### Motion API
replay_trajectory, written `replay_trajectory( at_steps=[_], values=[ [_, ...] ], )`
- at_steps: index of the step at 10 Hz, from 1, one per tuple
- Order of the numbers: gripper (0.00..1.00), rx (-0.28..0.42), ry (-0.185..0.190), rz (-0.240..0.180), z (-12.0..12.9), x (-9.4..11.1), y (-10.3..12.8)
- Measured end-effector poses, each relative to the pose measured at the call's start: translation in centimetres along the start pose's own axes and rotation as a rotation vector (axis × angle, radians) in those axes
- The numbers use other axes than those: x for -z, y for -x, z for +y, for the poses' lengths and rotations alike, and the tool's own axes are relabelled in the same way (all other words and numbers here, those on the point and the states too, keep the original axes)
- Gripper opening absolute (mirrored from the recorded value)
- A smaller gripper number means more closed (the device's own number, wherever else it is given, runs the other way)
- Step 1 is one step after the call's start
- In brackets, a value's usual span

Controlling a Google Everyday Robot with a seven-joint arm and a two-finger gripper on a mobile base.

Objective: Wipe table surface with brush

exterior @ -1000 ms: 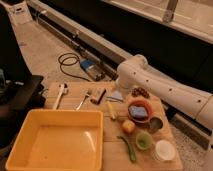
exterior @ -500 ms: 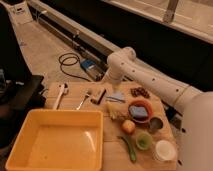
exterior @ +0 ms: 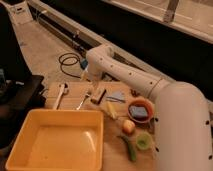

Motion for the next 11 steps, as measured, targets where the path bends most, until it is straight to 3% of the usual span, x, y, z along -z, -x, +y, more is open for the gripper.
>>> replay_trajectory(
  at_steps=[3,5,6,7,9,11],
  values=[
    [0.62,-0.002,0.002,0.002,0.2,0.1,-0.1],
    [0.62,-0.004,0.053,0.06,0.1,0.1,-0.2],
    [0.62,0.005,0.089,0.116,-0.5,-0.7,0.0],
    [0.62,0.012,0.094,0.131,-0.9,-1.8,0.1],
    [0.62,0.023,0.086,0.116,-2.3,-4.2,-0.2],
    [0.62,0.043,0.066,0.065,-3.9,-6.9,-0.5]
  ],
)
